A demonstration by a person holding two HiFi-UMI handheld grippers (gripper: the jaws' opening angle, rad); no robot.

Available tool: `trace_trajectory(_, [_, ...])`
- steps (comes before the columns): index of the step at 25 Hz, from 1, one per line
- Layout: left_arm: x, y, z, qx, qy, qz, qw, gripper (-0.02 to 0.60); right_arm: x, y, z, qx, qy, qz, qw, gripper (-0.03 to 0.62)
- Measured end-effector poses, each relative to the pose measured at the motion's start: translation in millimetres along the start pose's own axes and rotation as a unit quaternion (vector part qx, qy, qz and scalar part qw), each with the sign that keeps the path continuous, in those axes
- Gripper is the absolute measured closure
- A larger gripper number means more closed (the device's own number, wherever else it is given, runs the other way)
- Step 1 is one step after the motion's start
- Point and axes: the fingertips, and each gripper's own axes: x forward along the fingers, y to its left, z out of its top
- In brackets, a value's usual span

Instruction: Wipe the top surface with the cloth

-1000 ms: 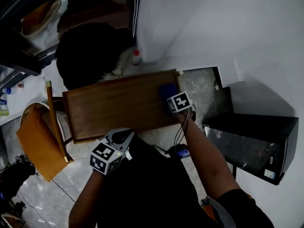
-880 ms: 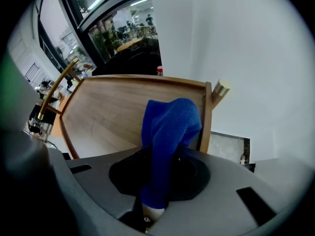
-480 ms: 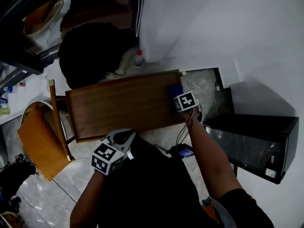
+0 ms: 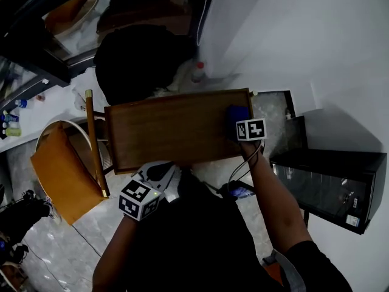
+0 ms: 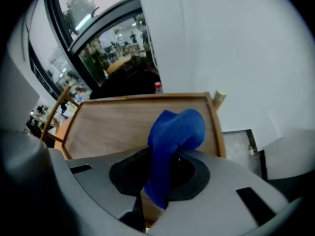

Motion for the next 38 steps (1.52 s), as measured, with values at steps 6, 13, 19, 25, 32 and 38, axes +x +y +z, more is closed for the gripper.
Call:
trace_trajectory(6, [-71, 39, -13, -0.001, -0.011, 0.02, 0.9997, 0.577, 17, 190, 24, -0.024, -0.065, 0.172, 0.983, 0.516])
trace_trajectory(13, [-156, 97, -47, -0.014, -0.012, 0.059, 0.9981, 0.577, 45, 393, 17, -0.078, -0.038, 0.277, 0.957, 0.516])
trace_trajectory(19, [-194, 124, -69, -0.029, -0.011, 0.072, 0.9969, 0.577, 69, 494, 4, -0.1, -0.01, 0.312, 0.945, 0.516])
trace_trajectory(25, [-205, 134, -82, -0.03, -0.003, 0.066, 0.9974, 0.577, 97, 513, -11, -0.152, 0.008, 0.285, 0.946, 0.516])
trace_trajectory(32, [-199, 131, -83, -0.017, 0.011, 0.045, 0.9988, 0.577, 99, 504, -13, -0.154, 0.002, 0.285, 0.946, 0.516])
trace_trajectory(38, [-189, 120, -75, -0.012, 0.009, 0.039, 0.9991, 0.577, 104, 481, -19, -0.17, 0.008, 0.266, 0.949, 0.516])
